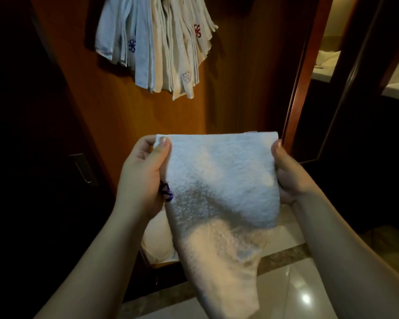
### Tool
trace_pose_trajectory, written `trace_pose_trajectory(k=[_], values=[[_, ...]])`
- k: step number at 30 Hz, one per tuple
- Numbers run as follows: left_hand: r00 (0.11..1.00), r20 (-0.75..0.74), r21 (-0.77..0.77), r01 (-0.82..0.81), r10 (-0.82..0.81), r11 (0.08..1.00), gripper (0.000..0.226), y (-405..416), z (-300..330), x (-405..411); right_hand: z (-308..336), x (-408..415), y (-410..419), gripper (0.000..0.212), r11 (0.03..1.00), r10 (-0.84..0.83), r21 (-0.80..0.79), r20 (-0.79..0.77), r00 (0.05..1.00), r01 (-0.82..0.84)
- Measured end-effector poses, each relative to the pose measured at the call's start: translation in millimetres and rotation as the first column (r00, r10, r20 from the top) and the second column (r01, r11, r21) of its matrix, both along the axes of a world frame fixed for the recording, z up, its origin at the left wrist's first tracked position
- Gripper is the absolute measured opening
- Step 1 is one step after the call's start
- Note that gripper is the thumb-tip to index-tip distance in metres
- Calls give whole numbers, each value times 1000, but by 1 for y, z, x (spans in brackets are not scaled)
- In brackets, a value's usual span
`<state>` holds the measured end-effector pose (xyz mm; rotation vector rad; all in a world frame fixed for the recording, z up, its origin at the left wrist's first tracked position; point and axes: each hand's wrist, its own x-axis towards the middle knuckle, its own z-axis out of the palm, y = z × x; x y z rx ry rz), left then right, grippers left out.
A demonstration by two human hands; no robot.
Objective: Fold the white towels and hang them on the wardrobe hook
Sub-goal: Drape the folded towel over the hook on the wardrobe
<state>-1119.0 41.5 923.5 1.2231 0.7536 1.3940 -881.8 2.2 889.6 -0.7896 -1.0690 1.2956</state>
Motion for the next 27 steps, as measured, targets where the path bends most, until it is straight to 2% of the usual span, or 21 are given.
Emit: trace_pose_trajectory(k=[2, 5, 8, 11, 14, 18, 19, 21, 23, 25, 27], values=[[999, -28, -22, 20, -20, 1000, 12, -2, -4, 0, -16, 5, 1, 67, 994, 58, -92, -59, 997, -63], [997, -52, -36, 57, -59, 998, 12, -1, -10, -4, -24, 3, 0, 53, 983, -25, -182, -161, 987, -4], [991, -23, -42, 135, -136, 990, 10, 6, -20, -13, -27, -2, -1, 42, 981, -61, -195, -251, 966, 12], [953, -67, -148, 284, -297, 947, 33, 12, -32, -24, -32, -11, 1, 36, 979, -36, -204, -274, 961, -21], [918, -144, -304, 315, -370, 899, 54, 17, -50, -28, -37, -16, 3, 39, 965, -37, -263, -212, 976, -20], [953, -164, -414, 167, -253, 895, 68, 25, -68, -27, -44, -16, 7, 35, 948, -31, -319, -79, 996, 4], [960, -160, -420, 144, -229, 896, 64, 24, -73, -25, -46, -18, 8, 32, 940, -67, -336, -31, 997, 53], [979, -160, -398, 54, -127, 916, 40, 18, -81, -16, -48, -29, 6, 25, 917, -177, -348, 87, 980, 197], [977, -214, -365, -70, -10, 928, 28, 11, -92, -4, -50, -44, 0, 22, 867, -303, -329, 246, 921, 373], [955, -282, -314, -183, 93, 932, 26, 0, -104, 6, -58, -59, -8, 27, 797, -408, -272, 418, 812, 540], [928, -336, -256, -254, 160, 933, 27, -11, -116, 13, -68, -73, -15, 30, 733, -496, -213, 482, 722, 646]])
